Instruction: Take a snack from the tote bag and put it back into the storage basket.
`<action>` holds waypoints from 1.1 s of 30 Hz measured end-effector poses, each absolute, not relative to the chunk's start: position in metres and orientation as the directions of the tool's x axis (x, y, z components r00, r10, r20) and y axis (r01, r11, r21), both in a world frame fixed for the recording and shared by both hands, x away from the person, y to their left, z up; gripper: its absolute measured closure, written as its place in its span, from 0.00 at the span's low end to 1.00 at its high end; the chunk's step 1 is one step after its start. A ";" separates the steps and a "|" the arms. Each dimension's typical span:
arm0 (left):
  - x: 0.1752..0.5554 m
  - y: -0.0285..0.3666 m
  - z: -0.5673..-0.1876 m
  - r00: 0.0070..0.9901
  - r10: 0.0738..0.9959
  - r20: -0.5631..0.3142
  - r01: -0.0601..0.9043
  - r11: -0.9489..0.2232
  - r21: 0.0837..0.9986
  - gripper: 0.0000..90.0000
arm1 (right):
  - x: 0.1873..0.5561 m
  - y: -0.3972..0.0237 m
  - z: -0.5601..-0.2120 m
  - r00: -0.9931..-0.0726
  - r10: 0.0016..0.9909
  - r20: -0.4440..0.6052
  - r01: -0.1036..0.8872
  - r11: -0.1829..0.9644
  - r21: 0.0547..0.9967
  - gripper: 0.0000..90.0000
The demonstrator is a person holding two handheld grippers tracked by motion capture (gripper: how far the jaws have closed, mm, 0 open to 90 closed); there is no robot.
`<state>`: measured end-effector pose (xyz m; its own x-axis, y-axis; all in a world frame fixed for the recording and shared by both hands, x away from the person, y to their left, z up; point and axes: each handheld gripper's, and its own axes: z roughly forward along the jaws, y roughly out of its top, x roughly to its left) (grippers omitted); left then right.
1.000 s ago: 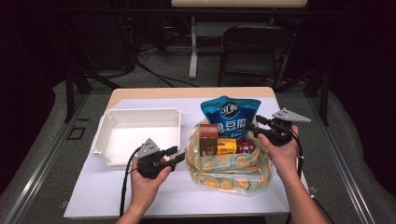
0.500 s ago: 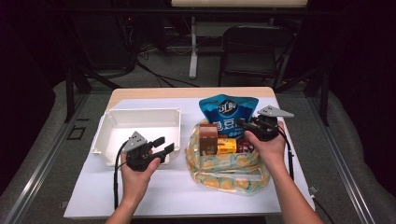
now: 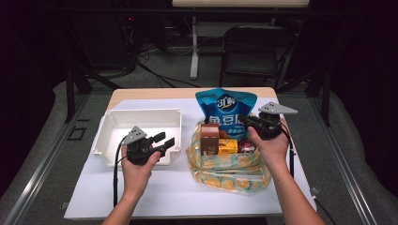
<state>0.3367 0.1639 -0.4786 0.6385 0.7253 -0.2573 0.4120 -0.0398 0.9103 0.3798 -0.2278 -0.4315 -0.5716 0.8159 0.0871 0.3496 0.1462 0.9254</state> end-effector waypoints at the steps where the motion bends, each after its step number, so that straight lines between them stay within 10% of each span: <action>1: 0.338 0.164 -0.477 0.641 0.723 -0.255 0.408 -0.040 0.912 0.55 | 0.379 -0.228 -0.428 -0.571 0.817 0.088 0.343 0.140 0.929 1.00; 33: 0.373 0.137 -0.428 0.650 0.732 -0.204 0.324 -0.024 0.946 0.48 | 0.388 -0.188 -0.381 -0.583 0.810 0.058 0.274 0.129 0.953 1.00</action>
<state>0.3735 0.1366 -0.4284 0.6504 0.7316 -0.2045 0.3240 -0.0238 0.9457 0.3884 -0.1879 -0.3812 -0.5831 0.8103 0.0582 0.2740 0.1287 0.9531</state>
